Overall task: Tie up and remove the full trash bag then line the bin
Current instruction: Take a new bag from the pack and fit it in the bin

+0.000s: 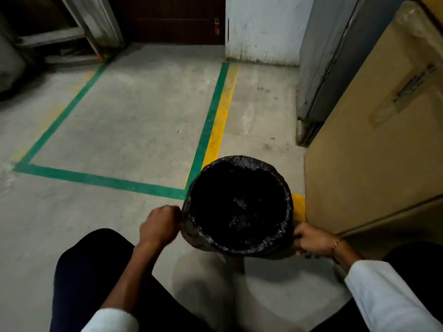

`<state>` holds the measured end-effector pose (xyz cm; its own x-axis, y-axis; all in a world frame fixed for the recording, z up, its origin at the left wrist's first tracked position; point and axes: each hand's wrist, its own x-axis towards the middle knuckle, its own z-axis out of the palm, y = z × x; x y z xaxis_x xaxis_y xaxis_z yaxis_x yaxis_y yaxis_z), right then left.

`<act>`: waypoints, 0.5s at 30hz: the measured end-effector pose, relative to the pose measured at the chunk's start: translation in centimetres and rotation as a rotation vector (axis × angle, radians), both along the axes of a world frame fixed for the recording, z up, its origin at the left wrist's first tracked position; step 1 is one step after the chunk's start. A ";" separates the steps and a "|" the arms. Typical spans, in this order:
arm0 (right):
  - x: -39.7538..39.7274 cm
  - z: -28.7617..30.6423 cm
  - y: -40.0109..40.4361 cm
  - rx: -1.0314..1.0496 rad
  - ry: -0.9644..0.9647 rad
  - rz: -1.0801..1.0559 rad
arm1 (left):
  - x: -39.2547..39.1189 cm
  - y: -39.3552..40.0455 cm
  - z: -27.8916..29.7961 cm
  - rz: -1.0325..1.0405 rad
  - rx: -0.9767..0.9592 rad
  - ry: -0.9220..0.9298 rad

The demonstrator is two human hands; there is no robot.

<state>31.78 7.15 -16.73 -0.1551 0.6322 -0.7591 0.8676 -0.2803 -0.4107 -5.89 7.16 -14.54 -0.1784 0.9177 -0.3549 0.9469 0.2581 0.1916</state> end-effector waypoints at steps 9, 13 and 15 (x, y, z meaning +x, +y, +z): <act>-0.2 -2.2 3.2 0.232 0.413 -0.975 | 1.6 3.8 -2.5 0.820 -0.213 -1.059; -1.6 -1.9 4.3 0.211 0.619 -0.989 | 2.6 4.5 -4.0 0.797 -0.148 -1.104; -2.2 -2.2 4.6 0.215 0.645 -0.940 | 2.7 4.8 -4.1 0.807 -0.110 -1.109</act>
<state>29.56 11.74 -18.93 0.1258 0.8098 -0.5731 -0.0335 -0.5739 -0.8183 -3.22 11.92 -18.62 -0.2218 0.6541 -0.7232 -0.1059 0.7211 0.6847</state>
